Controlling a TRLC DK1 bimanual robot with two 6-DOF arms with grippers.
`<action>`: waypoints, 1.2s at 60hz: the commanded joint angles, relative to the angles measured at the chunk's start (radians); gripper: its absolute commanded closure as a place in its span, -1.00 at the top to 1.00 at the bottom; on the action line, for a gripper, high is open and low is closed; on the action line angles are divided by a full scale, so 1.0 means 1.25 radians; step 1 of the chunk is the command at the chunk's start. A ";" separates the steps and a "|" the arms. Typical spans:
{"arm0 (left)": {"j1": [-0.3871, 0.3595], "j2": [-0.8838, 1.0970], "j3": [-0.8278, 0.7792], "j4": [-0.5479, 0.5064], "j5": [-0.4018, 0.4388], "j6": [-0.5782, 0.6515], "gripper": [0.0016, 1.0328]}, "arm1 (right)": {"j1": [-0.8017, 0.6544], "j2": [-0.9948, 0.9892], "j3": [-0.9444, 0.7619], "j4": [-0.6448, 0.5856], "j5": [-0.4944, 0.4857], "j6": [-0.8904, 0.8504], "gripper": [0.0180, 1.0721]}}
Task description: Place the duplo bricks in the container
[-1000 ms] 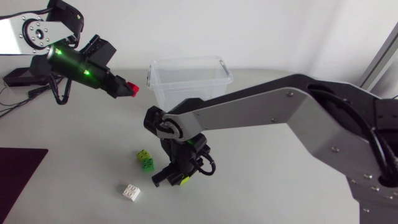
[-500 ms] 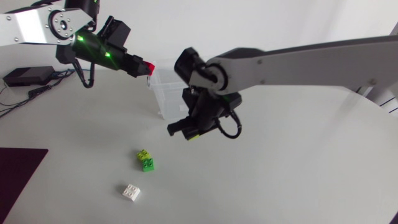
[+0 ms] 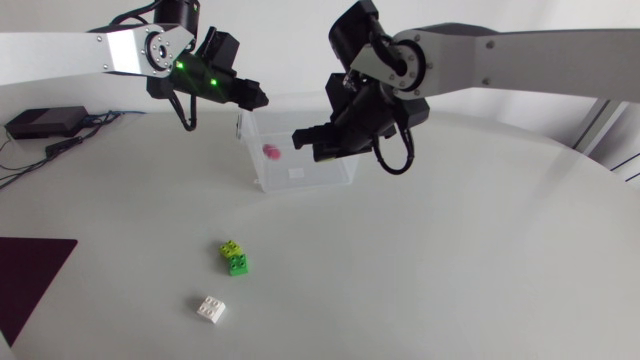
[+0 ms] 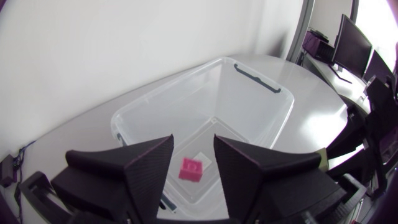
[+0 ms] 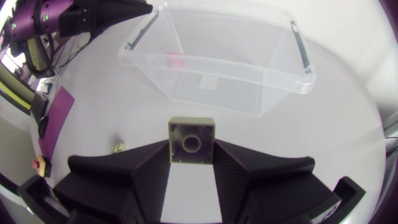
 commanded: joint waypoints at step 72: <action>0.062 -0.346 -0.584 -0.127 -0.004 0.417 0.67 | -0.066 0.218 0.250 0.218 0.051 -0.077 -0.37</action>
